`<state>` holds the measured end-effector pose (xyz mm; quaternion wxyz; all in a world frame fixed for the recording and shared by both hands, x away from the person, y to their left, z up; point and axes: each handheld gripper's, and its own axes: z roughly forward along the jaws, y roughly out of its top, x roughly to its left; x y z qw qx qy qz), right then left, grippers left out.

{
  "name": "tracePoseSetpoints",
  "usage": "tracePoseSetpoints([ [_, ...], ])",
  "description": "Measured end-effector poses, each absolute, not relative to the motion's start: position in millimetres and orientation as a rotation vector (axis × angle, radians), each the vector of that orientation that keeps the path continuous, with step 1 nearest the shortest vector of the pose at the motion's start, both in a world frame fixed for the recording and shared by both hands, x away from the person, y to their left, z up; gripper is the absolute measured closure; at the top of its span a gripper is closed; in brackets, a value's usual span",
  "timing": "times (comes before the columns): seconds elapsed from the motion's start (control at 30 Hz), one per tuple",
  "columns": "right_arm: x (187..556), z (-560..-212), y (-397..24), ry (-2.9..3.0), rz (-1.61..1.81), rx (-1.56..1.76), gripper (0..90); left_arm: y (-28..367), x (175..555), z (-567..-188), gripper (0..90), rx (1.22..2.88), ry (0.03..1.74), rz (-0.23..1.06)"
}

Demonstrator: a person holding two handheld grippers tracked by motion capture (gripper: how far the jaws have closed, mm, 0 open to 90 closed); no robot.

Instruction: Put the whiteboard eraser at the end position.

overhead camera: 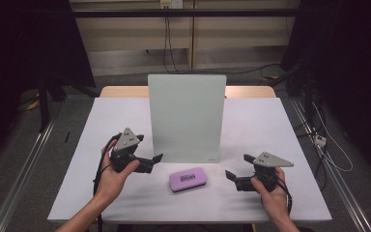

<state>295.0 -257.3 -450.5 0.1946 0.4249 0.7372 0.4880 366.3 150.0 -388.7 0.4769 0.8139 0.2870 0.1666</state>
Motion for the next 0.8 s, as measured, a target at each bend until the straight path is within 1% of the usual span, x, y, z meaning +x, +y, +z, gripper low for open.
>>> tracePoseSetpoints([
  [0.4,293,-451,-259,2.062,1.362,1.204,5.5,176,357,-398,6.2,1.978,0.762,0.452],
  [0.7,293,-452,-260,2.061,1.355,1.213,5.5,191,344,-406,6.2,1.976,0.831,0.444],
  [0.8,292,-452,-261,2.06,1.351,1.22,5.5,195,341,-408,6.3,1.983,0.834,0.46],
])
